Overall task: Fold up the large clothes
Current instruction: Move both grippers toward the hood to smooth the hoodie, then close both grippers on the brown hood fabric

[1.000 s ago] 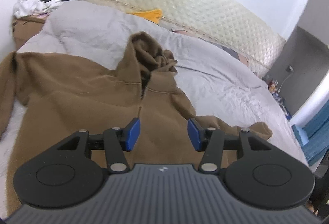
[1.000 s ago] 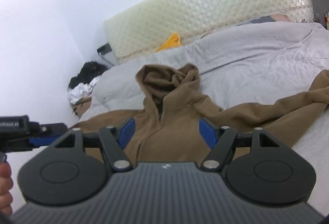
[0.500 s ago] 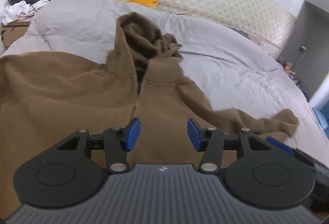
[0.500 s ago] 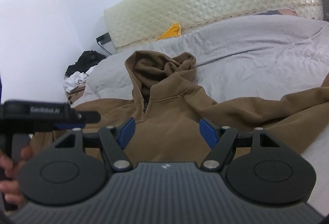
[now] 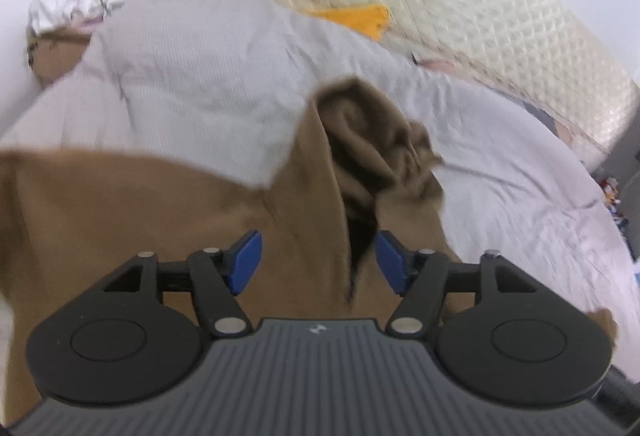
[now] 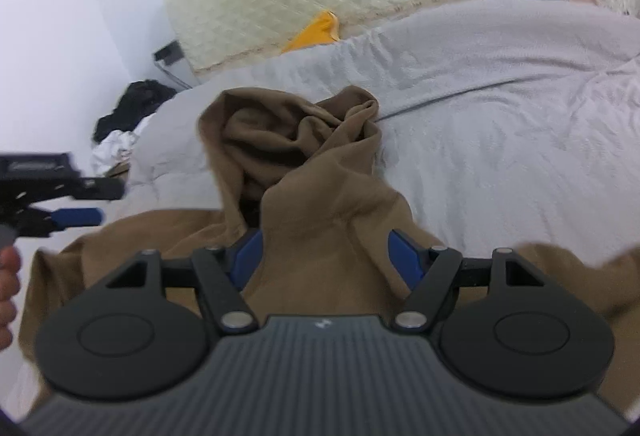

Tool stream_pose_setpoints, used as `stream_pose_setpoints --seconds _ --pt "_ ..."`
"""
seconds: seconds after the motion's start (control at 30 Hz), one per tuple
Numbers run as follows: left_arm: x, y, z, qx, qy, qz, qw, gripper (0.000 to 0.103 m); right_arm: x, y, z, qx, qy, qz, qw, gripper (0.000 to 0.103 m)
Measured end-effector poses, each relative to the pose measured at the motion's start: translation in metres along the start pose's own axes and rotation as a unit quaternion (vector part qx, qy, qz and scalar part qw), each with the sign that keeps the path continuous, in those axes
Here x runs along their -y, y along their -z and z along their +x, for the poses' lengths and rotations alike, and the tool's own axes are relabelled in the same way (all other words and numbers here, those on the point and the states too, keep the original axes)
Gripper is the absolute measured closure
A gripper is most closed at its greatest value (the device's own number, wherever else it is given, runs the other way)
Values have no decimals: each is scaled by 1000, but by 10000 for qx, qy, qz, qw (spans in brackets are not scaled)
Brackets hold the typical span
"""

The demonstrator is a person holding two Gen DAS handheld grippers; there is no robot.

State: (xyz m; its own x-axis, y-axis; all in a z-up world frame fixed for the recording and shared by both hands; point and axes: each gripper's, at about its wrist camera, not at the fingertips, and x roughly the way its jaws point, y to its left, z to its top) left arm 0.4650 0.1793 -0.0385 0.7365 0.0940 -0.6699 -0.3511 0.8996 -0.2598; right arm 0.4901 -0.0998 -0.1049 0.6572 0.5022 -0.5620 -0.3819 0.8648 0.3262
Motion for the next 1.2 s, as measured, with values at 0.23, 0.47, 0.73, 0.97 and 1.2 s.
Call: stream_pose_setpoints --seconds 0.23,0.47,0.73,0.97,1.2 --pt "-25 -50 87 29 187 -130 9997 29 15 -47 100 -149 194 536 9983 31" --pt "-17 -93 188 178 568 -105 9982 29 34 -92 194 -138 359 835 9958 31" --pt "3 -123 270 289 436 235 9984 39 51 -124 283 -238 850 965 9914 35" --pt "8 -126 289 8 304 459 9985 77 47 -130 309 -753 555 934 9912 74" --pt "18 -158 242 395 179 82 9990 83 18 -176 254 132 593 708 9956 78"
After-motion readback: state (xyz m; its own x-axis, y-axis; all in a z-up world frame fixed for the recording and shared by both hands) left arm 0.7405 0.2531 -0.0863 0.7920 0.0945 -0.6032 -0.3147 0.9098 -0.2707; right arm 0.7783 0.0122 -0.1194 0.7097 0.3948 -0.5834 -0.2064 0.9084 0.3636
